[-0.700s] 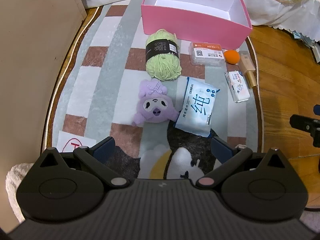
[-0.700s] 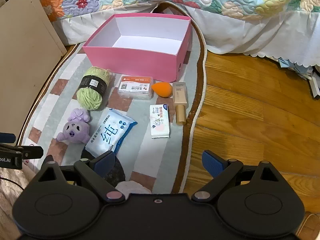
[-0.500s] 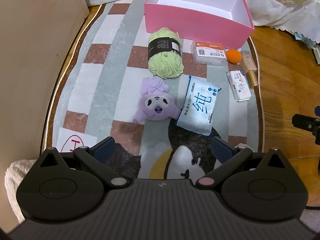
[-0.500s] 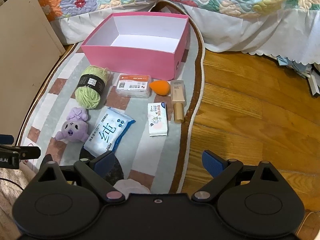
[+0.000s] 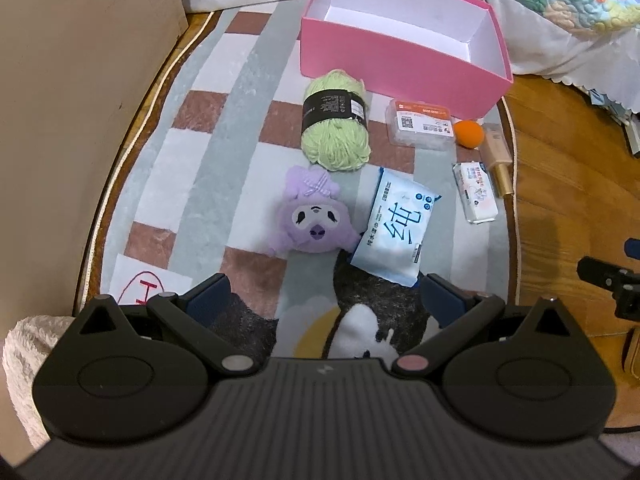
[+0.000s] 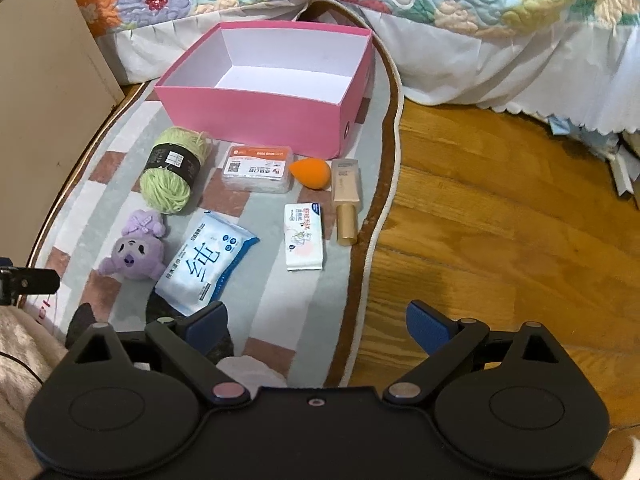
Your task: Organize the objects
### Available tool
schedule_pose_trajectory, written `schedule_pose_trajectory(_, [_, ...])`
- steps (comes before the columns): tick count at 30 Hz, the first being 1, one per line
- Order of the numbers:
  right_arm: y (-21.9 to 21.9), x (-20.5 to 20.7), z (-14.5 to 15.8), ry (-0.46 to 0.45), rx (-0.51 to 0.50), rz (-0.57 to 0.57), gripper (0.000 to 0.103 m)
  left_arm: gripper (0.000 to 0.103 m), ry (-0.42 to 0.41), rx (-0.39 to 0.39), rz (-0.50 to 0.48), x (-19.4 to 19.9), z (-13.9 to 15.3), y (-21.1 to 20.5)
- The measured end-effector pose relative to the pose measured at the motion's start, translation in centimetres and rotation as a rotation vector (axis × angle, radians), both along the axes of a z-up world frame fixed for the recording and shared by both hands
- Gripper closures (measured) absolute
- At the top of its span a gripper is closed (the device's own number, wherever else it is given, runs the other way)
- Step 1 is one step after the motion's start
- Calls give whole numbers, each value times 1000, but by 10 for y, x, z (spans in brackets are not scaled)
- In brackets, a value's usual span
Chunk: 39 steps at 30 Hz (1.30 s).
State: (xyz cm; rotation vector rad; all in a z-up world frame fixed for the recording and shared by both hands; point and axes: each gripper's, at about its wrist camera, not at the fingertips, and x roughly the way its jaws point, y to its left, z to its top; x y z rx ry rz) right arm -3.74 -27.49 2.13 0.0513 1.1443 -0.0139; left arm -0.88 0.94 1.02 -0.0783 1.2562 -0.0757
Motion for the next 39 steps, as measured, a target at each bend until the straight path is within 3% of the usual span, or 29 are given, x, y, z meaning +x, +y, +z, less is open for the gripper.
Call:
schedule_pose_trajectory(20, [3, 8, 8, -19, 45, 42, 3, 0, -15, 30, -55, -5, 2, -18])
schedule_pose_trajectory(28, [20, 12, 8, -9, -18, 122, 3, 0, -18, 38, -57, -6, 3, -18])
schedule_pose_trajectory(32, [24, 13, 10, -12, -10, 143, 3, 0, -29, 79, -60, -6, 3, -19])
schedule_pose_trajectory(39, [24, 12, 8, 1, 9, 151, 3, 0, -11, 49, -54, -4, -1, -16])
